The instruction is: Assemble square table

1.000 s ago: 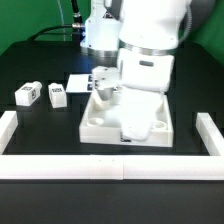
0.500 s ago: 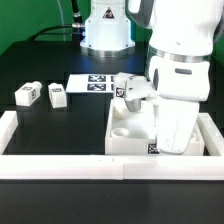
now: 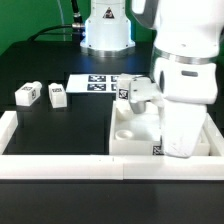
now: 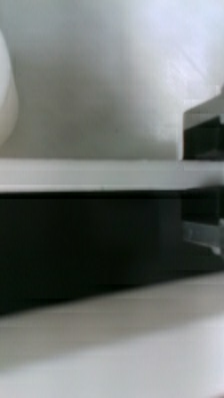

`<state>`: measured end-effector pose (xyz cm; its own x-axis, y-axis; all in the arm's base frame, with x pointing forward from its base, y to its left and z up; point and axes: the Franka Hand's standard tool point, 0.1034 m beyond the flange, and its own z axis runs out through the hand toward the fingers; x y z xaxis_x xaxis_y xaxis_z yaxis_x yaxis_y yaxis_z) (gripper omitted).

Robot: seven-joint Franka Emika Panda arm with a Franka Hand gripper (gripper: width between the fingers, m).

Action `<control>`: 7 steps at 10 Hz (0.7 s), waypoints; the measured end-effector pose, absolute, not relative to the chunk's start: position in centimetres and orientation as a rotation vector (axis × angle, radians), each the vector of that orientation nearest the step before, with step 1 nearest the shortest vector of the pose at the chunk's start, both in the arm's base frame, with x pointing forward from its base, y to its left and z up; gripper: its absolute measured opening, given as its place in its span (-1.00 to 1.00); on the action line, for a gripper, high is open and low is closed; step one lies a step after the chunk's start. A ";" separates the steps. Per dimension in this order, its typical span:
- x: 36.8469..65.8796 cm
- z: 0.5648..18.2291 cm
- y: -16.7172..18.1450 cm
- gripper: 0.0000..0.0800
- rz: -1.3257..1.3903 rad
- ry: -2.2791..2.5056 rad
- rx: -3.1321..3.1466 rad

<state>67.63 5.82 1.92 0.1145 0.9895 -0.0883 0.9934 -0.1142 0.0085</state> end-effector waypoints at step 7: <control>67.3 1.6 5.7 -0.68 -0.212 2.051 2.307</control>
Offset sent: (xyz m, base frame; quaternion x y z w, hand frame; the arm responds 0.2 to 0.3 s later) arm 0.0191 0.0138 0.0050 0.0052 -0.0138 0.0102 0.9998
